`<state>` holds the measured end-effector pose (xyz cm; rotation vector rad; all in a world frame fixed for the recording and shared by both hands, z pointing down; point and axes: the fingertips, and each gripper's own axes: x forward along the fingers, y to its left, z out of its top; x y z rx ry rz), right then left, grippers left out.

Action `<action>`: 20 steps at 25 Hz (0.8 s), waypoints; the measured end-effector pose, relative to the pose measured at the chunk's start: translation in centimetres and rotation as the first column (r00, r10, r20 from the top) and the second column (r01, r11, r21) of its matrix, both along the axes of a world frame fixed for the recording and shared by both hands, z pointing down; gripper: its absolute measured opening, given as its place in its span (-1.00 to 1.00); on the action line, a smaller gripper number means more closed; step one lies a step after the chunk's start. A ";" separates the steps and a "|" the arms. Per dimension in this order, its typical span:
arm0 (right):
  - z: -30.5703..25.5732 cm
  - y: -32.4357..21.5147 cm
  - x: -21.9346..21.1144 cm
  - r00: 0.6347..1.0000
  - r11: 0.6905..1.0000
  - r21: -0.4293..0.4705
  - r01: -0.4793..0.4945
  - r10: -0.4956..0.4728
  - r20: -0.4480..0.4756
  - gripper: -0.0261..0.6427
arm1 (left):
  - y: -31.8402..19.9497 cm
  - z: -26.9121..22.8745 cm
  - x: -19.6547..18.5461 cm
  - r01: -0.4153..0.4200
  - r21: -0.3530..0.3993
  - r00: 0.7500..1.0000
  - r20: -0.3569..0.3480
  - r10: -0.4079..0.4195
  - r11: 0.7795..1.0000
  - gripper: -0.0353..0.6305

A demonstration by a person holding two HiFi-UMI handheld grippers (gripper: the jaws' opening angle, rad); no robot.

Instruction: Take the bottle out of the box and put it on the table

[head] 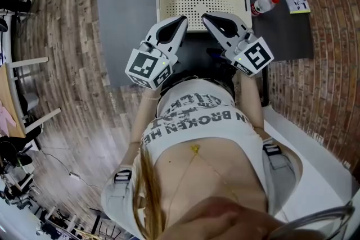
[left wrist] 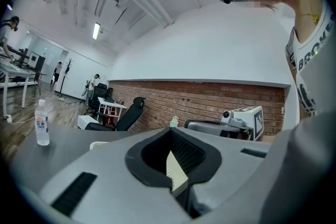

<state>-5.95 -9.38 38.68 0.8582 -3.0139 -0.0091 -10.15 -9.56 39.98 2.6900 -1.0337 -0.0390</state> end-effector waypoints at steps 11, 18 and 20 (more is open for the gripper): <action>0.1 0.0 0.3 1.000 1.000 -0.003 -0.018 0.018 -0.012 -0.90 | 0.1 0.1 -0.1 0.010 -0.001 1.000 -0.010 -0.010 1.000 -0.88; 0.6 0.1 0.3 0.999 1.000 -0.010 -0.020 0.020 -0.026 -0.90 | 0.1 0.4 -0.2 0.017 -0.011 1.000 -0.014 -0.017 1.000 -0.88; 0.6 0.0 0.2 0.999 1.000 -0.011 -0.018 0.018 -0.028 -0.90 | 0.1 0.4 -0.3 0.020 -0.014 1.000 -0.015 -0.020 1.000 -0.88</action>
